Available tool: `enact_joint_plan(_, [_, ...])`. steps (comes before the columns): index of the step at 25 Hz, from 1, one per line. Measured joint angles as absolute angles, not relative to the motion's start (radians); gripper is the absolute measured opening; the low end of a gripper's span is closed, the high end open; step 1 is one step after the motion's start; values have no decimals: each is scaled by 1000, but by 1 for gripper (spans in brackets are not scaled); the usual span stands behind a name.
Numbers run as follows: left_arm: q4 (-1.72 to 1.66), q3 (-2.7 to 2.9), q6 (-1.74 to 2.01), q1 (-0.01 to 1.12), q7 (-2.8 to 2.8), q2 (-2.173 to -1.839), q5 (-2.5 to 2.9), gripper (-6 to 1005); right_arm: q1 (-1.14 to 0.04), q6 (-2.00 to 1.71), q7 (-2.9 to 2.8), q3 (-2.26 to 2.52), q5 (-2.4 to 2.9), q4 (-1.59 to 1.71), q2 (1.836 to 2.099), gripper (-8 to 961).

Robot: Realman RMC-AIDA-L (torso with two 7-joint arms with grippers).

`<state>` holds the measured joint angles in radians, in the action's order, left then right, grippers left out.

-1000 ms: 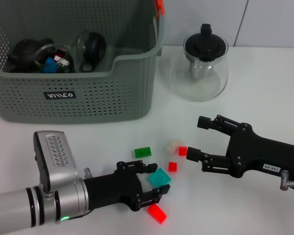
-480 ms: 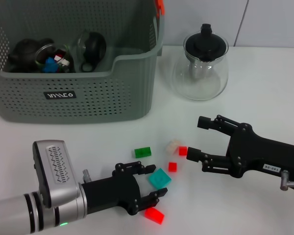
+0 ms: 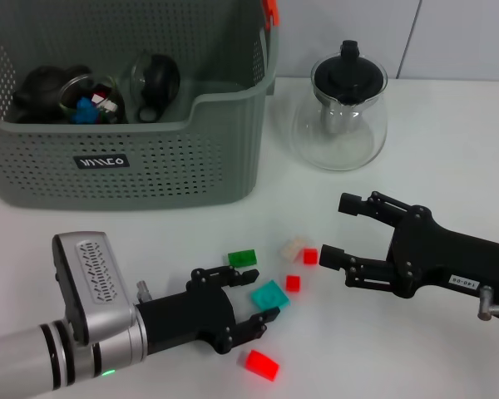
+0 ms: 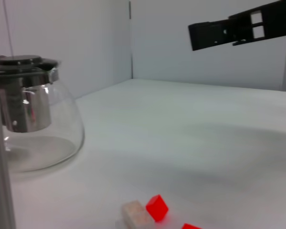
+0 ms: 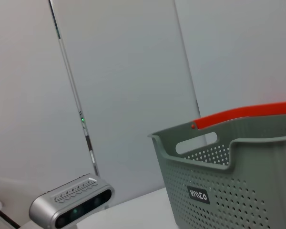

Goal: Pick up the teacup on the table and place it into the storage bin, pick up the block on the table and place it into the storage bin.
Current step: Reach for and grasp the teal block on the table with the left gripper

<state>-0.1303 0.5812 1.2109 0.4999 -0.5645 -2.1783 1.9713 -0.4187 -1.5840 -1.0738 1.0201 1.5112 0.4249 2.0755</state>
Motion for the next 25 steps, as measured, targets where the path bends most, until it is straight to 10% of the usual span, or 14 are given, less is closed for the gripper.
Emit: enact_joint_plan(25, [-89, 582, 1175, 509, -501, -2178, 1959, 590, -412, -1589, -1074, 1020, 1511, 425, 2074, 942])
